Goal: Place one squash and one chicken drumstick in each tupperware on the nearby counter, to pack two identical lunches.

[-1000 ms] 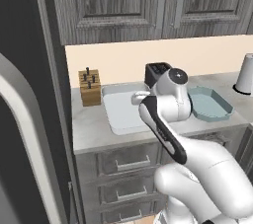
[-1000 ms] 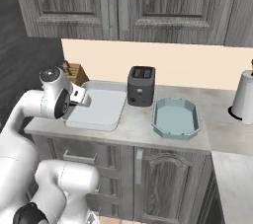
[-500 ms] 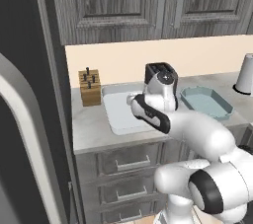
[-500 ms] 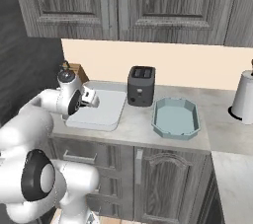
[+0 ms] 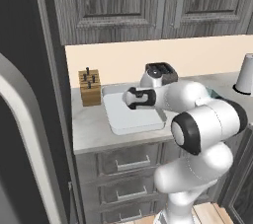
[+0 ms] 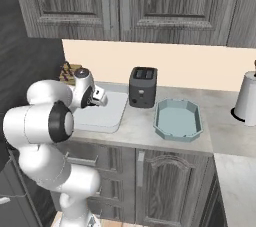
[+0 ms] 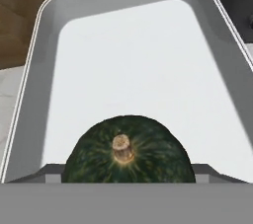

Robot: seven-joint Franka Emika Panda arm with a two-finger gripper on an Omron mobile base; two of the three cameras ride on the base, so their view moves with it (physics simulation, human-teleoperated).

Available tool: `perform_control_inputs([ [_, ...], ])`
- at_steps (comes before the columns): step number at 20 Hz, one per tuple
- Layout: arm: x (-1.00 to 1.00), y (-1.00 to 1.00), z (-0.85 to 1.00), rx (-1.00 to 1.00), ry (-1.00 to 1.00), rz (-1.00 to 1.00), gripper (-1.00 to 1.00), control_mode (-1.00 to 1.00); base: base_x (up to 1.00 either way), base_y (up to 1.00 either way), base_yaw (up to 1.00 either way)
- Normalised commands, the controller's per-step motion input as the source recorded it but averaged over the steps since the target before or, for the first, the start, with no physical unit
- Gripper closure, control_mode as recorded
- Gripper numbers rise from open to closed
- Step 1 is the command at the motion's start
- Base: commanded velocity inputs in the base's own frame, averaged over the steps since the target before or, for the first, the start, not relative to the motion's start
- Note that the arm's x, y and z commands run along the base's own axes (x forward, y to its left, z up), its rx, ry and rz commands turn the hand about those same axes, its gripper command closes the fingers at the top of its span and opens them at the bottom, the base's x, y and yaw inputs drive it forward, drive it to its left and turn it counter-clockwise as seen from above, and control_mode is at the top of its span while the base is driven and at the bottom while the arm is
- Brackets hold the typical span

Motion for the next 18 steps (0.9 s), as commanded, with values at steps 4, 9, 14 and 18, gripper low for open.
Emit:
perform_control_inputs([
  [4,0.80,0.00,-0.38,0.00,0.07,0.00,1.00,-1.00,0.00,0.00,0.00],
  [9,0.67,0.00,-0.47,-0.01,0.04,0.00,1.00,-1.00,0.00,0.00,0.00],
  [14,0.55,0.00,-0.44,-0.02,0.00,0.00,-1.00,-1.00,0.00,0.00,0.00],
  [18,0.02,0.00,0.17,0.00,0.04,0.00,-1.00,-1.00,0.00,0.00,0.00],
])
